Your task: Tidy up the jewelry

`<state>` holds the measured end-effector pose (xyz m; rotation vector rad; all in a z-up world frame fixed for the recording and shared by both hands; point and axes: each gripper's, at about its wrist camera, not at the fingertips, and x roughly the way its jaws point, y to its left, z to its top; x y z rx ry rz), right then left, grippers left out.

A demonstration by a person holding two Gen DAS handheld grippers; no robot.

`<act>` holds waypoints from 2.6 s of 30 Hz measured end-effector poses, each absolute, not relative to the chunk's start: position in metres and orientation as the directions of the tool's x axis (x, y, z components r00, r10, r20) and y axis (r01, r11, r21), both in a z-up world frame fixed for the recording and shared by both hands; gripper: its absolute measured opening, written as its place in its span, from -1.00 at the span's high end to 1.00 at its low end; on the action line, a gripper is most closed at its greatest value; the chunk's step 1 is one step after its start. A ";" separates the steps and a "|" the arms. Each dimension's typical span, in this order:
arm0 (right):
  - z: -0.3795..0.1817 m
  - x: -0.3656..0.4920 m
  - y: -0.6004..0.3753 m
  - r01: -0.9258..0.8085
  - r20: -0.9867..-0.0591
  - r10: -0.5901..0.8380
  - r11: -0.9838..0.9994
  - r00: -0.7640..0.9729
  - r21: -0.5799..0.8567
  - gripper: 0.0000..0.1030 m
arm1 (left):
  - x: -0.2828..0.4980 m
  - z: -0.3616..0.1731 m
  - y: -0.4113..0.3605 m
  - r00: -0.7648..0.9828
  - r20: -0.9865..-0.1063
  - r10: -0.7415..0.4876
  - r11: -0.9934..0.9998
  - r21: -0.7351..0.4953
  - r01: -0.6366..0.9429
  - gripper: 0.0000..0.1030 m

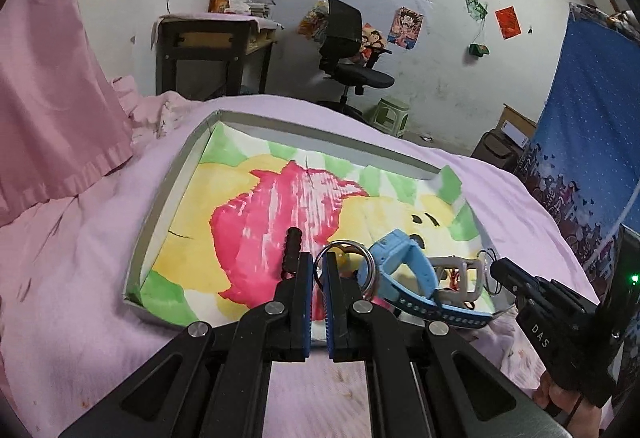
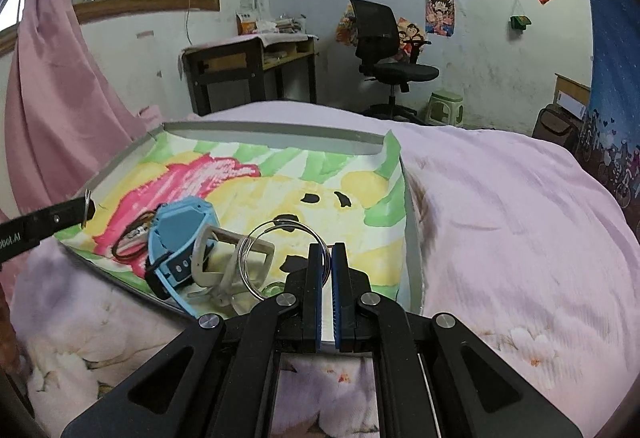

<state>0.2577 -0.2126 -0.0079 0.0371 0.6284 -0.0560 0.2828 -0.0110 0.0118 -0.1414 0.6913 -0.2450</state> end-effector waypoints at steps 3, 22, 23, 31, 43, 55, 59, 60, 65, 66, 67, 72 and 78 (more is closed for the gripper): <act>-0.011 0.261 -0.209 0.059 -0.601 -0.043 0.998 0.798 0.007 0.92 | 0.289 0.004 -0.013 0.729 -0.630 -0.268 0.963 -0.208 0.174 0.89; -0.028 0.269 -0.206 0.044 -0.656 -0.034 0.999 0.754 0.000 0.92 | 0.302 -0.016 -0.015 0.678 -0.684 -0.267 0.963 -0.214 0.163 0.88; -0.028 0.269 -0.206 0.045 -0.657 -0.034 0.999 0.753 0.001 0.92 | 0.302 -0.016 -0.016 0.678 -0.685 -0.267 0.963 -0.212 0.165 0.88; -0.026 0.267 -0.210 0.055 -0.641 -0.029 0.998 0.767 0.021 0.91 | 0.297 -0.013 -0.020 0.685 -0.675 -0.274 0.962 -0.194 0.194 0.43; -0.007 0.246 -0.212 0.074 -0.587 -0.033 0.996 0.809 0.046 0.23 | 0.275 0.005 -0.013 0.744 -0.621 -0.247 0.969 -0.163 0.185 -0.32; 0.017 0.210 -0.216 0.067 -0.479 -0.009 0.992 0.878 0.104 -0.55 | 0.228 0.031 -0.014 0.855 -0.479 -0.200 0.979 -0.076 0.187 -0.85; 0.023 0.197 -0.218 0.058 -0.441 0.007 0.989 0.897 0.134 -0.75 | 0.211 0.032 -0.009 0.873 -0.447 -0.194 0.981 -0.085 0.175 -0.89; 0.025 0.194 -0.217 0.055 -0.434 0.010 0.989 0.901 0.137 -0.75 | 0.207 0.032 -0.008 0.875 -0.441 -0.199 0.980 -0.094 0.175 -0.90; 0.030 0.180 -0.213 0.037 -0.409 0.024 0.989 0.912 0.141 -0.85 | 0.191 0.036 -0.003 0.886 -0.421 -0.192 0.981 -0.101 0.165 -0.91; 0.030 0.176 -0.212 0.037 -0.402 0.024 0.989 0.915 0.143 -0.87 | 0.188 0.037 -0.004 0.889 -0.417 -0.188 0.982 -0.096 0.163 -0.92; 0.032 0.172 -0.211 0.040 -0.394 0.020 0.989 0.919 0.142 -0.88 | 0.185 0.037 -0.004 0.892 -0.413 -0.183 0.983 -0.091 0.159 -0.92; 0.037 0.151 -0.210 0.029 -0.361 0.025 0.989 0.932 0.144 -0.95 | 0.165 0.039 0.000 0.904 -0.393 -0.168 0.986 -0.079 0.149 -0.93; 0.037 0.129 -0.207 0.022 -0.345 0.034 0.987 0.938 0.158 -0.97 | 0.139 0.031 0.009 0.905 -0.390 -0.172 0.985 -0.091 0.148 -0.95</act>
